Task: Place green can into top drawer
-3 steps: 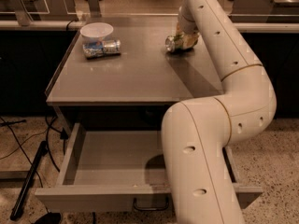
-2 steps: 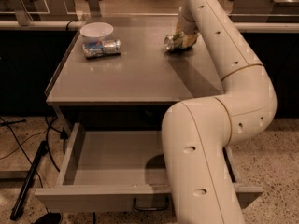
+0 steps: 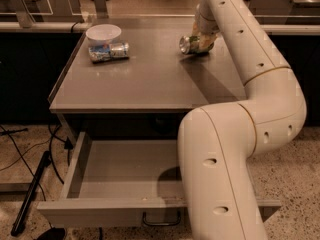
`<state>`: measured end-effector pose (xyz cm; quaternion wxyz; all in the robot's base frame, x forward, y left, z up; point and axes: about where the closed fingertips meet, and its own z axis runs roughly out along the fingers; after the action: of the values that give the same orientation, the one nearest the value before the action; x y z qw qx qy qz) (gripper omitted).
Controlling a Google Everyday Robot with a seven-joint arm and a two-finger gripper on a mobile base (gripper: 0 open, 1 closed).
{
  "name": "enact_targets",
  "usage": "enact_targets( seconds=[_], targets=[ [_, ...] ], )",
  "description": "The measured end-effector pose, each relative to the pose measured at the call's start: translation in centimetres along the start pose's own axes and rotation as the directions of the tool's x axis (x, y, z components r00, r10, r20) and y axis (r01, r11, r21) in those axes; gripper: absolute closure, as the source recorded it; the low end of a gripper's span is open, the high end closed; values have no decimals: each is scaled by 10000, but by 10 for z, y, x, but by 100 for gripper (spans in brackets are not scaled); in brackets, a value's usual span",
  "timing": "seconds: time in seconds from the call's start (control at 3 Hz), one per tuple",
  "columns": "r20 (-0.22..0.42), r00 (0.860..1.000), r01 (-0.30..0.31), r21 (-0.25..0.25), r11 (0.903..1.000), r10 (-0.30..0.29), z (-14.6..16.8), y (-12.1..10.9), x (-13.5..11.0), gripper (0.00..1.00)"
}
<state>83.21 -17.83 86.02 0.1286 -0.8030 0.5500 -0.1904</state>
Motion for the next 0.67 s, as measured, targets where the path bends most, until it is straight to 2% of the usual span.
enact_targets(
  seconds=[0.67],
  targets=[
    [339,9994,91,-729,9973,-66,-16,24,-6,100]
  ],
)
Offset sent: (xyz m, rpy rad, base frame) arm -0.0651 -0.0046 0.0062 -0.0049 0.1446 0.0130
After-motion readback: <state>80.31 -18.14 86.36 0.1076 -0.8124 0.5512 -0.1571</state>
